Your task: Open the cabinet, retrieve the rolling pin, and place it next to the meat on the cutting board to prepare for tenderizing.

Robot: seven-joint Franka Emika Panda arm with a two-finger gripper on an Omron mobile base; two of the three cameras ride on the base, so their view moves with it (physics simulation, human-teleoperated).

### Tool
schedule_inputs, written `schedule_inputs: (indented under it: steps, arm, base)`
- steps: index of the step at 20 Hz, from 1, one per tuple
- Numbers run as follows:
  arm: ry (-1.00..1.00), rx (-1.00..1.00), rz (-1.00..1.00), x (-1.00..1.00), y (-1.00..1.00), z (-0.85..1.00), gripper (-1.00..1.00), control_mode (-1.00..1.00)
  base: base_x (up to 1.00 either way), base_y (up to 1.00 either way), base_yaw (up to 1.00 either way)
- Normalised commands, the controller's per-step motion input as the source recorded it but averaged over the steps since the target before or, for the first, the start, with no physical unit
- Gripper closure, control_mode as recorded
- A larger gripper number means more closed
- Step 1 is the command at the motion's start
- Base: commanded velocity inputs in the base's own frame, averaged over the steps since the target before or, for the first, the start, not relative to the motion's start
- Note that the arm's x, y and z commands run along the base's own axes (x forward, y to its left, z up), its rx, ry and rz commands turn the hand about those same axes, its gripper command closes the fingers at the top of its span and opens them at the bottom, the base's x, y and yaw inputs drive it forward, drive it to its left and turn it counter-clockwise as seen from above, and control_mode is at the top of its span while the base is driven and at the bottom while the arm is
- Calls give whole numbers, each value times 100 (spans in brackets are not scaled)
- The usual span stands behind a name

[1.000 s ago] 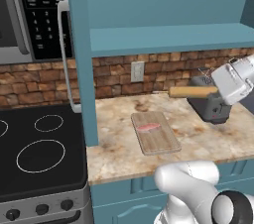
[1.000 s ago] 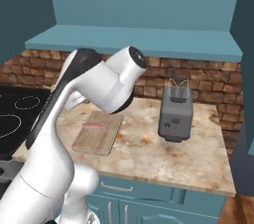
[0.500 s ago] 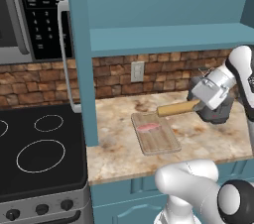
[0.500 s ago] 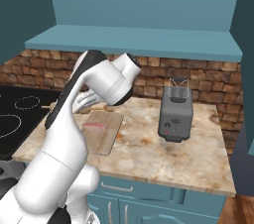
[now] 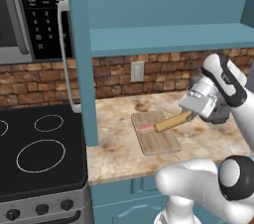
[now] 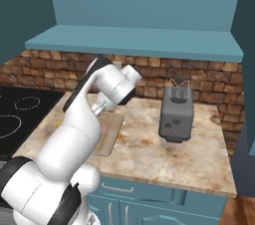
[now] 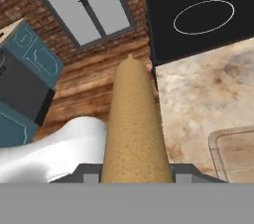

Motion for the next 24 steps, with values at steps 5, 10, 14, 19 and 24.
schedule_inputs:
  steps: [5, 10, 14, 19, 24]
  arm:
    - [0, 0, 25, 18, -13, -62, 100, -100]
    - [0, 0, 17, 11, -15, -54, 100, -100]
    - [-1, 0, 5, 4, -9, -40, 100, -100]
    - [-3, 0, 0, 2, 0, -28, 100, -100]
    - [-4, 1, -4, 3, 0, -24, 100, -100]
  base:
    - [0, 0, 0]
    - [0, 0, 0]
    - [0, 0, 0]
    - [0, 0, 0]
    - [0, 0, 0]
